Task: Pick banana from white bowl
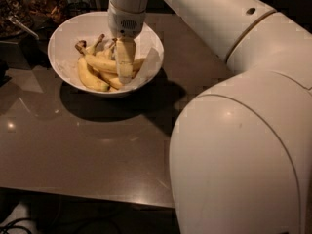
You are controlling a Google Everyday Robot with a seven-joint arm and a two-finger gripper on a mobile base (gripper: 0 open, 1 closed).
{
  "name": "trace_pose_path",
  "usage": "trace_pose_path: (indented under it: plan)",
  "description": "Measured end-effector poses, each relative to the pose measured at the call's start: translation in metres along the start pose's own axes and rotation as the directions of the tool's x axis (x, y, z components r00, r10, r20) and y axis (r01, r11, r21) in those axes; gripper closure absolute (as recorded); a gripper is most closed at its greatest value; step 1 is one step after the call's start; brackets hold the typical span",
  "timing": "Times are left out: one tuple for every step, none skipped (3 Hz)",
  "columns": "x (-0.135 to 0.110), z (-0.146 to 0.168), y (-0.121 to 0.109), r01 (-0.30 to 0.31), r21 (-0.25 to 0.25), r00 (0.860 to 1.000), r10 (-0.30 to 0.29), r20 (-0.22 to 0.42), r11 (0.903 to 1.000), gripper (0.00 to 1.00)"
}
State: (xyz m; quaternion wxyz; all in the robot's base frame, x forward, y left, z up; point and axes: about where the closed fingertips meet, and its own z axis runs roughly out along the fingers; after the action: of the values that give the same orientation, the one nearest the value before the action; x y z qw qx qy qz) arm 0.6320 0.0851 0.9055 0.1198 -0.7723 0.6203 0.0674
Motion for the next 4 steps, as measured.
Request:
trace_pose_path:
  plan:
    - [0.0002,0.0016,0.0002,-0.005,-0.001,0.999,0.005,0.047,1.0,0.0]
    - [-0.0005,0.0054,0.0019,-0.003,-0.014,0.997,0.004,0.075,0.9999,0.0]
    - [-0.0003,0.0076,0.0023,-0.009,-0.025,0.996,0.011,0.084,0.9997,0.0]
    - [-0.0001,0.0045,0.0027,-0.017,0.001,0.998,0.017,0.061,0.9999,0.0]
